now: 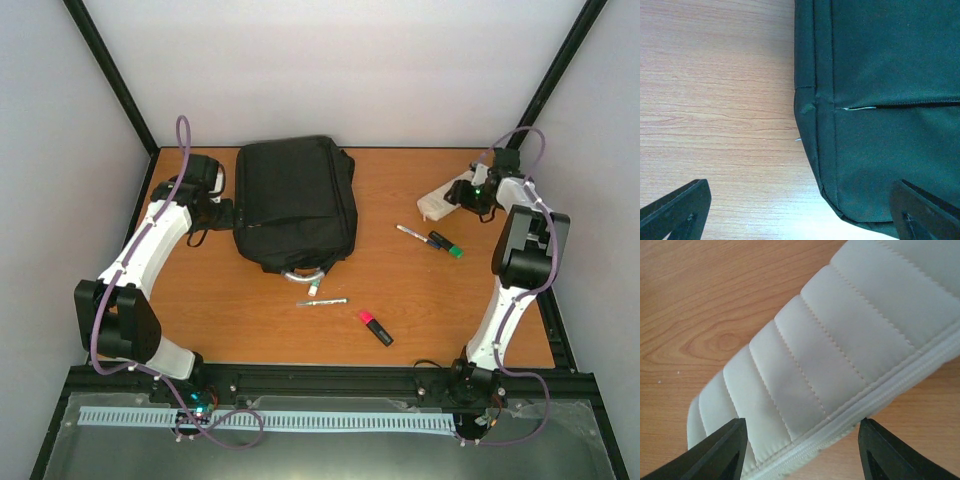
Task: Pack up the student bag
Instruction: Pick up the stationery from the center of the board.
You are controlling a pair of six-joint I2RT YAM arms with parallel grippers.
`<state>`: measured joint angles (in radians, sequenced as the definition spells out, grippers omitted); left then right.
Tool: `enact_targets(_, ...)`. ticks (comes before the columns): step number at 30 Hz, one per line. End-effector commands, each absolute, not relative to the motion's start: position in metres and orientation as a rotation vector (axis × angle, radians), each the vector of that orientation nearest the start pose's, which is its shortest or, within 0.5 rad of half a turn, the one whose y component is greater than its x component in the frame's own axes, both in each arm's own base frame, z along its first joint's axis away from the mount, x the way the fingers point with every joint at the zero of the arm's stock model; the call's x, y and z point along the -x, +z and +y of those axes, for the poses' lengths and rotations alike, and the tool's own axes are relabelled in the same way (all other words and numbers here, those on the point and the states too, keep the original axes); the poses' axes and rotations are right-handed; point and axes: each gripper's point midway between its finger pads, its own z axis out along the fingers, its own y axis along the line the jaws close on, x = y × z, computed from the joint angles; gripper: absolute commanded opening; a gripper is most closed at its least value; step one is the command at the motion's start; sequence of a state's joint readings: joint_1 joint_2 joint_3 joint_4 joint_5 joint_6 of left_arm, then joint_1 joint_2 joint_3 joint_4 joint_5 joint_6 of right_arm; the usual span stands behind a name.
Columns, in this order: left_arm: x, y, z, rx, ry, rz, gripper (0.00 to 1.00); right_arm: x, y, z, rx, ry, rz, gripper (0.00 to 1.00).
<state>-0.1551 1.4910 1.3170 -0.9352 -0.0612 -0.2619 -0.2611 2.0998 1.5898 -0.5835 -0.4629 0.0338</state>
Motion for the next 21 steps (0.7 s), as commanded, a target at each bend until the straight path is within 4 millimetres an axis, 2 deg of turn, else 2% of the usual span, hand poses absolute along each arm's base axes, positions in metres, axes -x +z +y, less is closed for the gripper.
enact_targets(1,-0.360,0.180,-0.042,0.154,-0.040,2.649,1.00,-0.510,0.070,-0.043,-0.165,0.497,2.577,0.63)
enact_targets(7,-0.360,0.177,-0.044,0.153,-0.054,2.658,1.00,-0.508,0.064,-0.048,-0.179,0.409,2.606,0.62)
enact_targets(10,-0.360,0.177,-0.044,0.149,-0.053,2.658,1.00,-0.505,0.059,-0.051,-0.227,0.388,2.622,0.68)
enact_targets(13,-0.359,0.176,-0.043,0.142,-0.049,2.665,1.00,-0.504,0.057,-0.045,-0.260,0.442,2.621,0.74)
enact_targets(21,-0.356,0.172,-0.041,0.119,-0.019,2.684,1.00,-0.508,0.044,-0.027,-0.284,0.513,2.640,0.77)
